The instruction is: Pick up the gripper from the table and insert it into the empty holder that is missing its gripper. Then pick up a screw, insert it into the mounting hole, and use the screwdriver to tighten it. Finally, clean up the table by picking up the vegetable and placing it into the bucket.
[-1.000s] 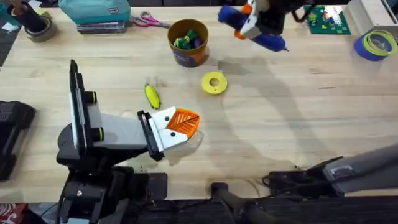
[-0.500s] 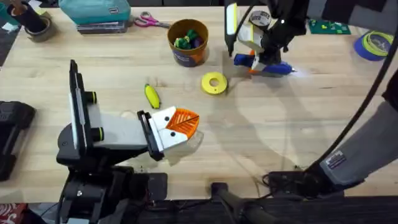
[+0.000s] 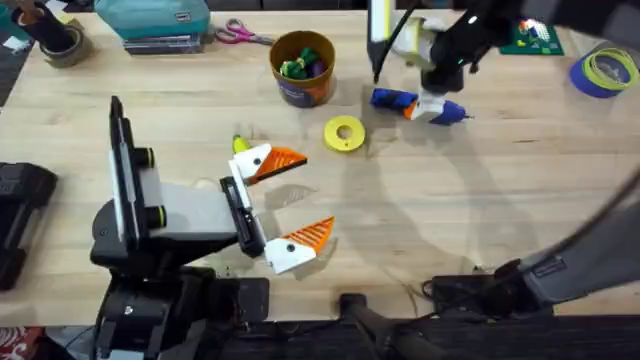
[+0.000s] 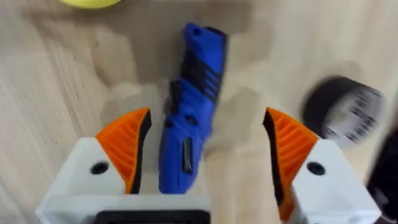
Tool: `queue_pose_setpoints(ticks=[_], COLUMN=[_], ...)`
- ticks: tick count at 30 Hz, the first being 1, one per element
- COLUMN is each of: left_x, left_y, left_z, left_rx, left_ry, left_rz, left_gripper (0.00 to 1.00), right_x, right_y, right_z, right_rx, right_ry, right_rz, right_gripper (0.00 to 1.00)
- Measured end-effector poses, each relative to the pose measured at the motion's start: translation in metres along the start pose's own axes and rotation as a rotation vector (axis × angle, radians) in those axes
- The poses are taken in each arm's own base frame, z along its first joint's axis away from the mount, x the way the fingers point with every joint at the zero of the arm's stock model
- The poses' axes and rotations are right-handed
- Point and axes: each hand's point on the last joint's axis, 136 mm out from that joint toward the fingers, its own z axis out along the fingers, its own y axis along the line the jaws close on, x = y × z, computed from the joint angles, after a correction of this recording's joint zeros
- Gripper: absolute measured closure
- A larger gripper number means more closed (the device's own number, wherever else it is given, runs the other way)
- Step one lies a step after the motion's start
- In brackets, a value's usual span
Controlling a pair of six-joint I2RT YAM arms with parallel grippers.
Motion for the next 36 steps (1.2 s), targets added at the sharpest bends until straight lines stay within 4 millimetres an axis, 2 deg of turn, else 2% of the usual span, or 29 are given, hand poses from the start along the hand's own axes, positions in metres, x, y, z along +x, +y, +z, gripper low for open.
queue_pose_setpoints(ticks=[3,6,8,11,15,19,23,26,28,31,36], left_x=[-0.009,-0.009,-0.01,-0.026,-0.056,-0.072,-0.073,-0.072,-0.068,-0.059,-0.036], left_y=[0.006,0.015,0.021,0.029,0.043,0.065,0.092,0.112,0.125,0.142,0.154], left_z=[0.0,-0.002,-0.005,-0.011,-0.019,-0.026,-0.034,-0.038,-0.041,-0.047,-0.053], left_rx=[-0.033,-0.079,-0.116,-0.174,-0.25,-0.33,-0.411,-0.454,-0.489,-0.536,-0.561], left_ry=[-0.028,-0.028,-0.024,-0.027,-0.012,0.063,0.189,0.284,0.356,0.454,0.573], left_rz=[0.015,-0.024,-0.052,-0.068,-0.093,-0.194,-0.337,-0.411,-0.467,-0.541,-0.656], left_gripper=[0.016,0.016,0.016,0.016,0.016,0.017,0.017,0.017,0.015,0.015,0.015], right_x=[-0.007,-0.017,-0.024,-0.024,-0.018,-0.008,0.005,0.012,0.015,0.021,0.031], right_y=[-0.013,-0.033,-0.052,-0.07,-0.062,-0.032,-0.004,0.003,0.008,0.021,0.047], right_z=[-0.035,-0.071,-0.099,-0.142,-0.191,-0.224,-0.237,-0.237,-0.228,-0.203,-0.169], right_rx=[0.101,0.238,0.352,0.491,0.554,0.532,0.504,0.496,0.479,0.431,0.368], right_ry=[-0.037,-0.099,-0.162,-0.246,-0.354,-0.417,-0.401,-0.39,-0.375,-0.326,-0.256], right_rz=[0.051,0.139,0.239,0.459,0.756,0.981,1.091,1.137,1.166,1.198,1.224], right_gripper=[0.005,0.005,0.004,0.005,0.005,0.005,0.004,0.005,0.005,0.005,0.005])
